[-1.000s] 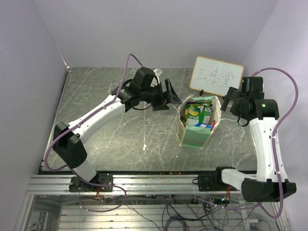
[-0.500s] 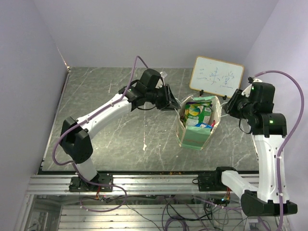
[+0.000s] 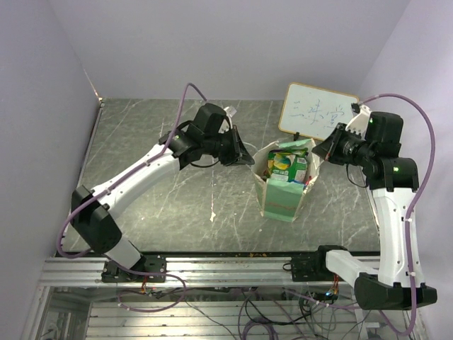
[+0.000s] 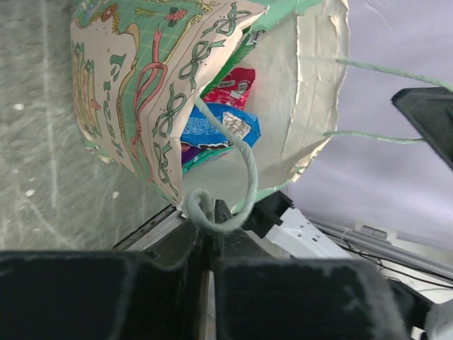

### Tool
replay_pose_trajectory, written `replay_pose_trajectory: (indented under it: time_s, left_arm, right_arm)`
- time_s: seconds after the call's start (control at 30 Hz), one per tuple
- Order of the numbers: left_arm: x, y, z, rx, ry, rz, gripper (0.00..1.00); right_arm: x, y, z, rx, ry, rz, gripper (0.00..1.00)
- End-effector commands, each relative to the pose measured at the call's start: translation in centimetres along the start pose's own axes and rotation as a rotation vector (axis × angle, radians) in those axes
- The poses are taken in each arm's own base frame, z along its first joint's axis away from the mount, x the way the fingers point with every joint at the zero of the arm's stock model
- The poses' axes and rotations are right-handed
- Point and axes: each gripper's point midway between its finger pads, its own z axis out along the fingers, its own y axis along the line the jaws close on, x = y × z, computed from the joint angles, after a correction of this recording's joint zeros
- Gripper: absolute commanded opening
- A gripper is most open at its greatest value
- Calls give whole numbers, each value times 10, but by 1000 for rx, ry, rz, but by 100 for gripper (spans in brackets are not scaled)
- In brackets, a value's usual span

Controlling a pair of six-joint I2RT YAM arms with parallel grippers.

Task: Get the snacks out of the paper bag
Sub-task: Pick up the snack from the paper bag.

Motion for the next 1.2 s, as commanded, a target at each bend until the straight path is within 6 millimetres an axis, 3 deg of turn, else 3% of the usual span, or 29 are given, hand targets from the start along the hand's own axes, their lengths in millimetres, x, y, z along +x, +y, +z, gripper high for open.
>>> replay_pose_trajectory:
  time_s: [0.0,0.1,0.27,0.33,0.4,0.47,0.57,0.67,0.83,1.07,1.17]
  left_arm:
    - [1,0,-29,-37,-53,31,29]
    - [-4,15,-46,-146,-94,87,56]
    - [-14,22,-80,-277,-154,184,81]
    - [-18,9,-89,-261,-181,214,92]
    - [-19,-21,-90,-191,-198,273,100]
    - [-17,-52,-81,-112,-219,353,100]
    - [-14,-80,-54,-24,-242,435,97]
    - [-9,-90,-22,36,-212,500,86]
    - [10,-80,26,39,-120,656,75]
    - [5,-45,58,-88,-65,816,57]
    - [7,-44,70,-86,-26,838,55]
  right_arm:
    - [-13,46,-11,-229,-19,20,0]
    - [-1,58,-8,-307,39,74,0]
    - [5,71,-6,-348,85,52,0]
    - [1,73,-3,-351,106,63,0]
    - [-4,75,-3,-351,112,56,0]
    - [-10,72,-3,-323,86,47,0]
    - [-17,65,-6,-268,54,18,0]
    - [-16,58,-4,-231,51,-3,0]
    - [-16,57,-8,-214,45,-3,0]
    - [-9,48,-11,-164,11,56,0]
    - [-9,43,-14,-127,1,70,0]
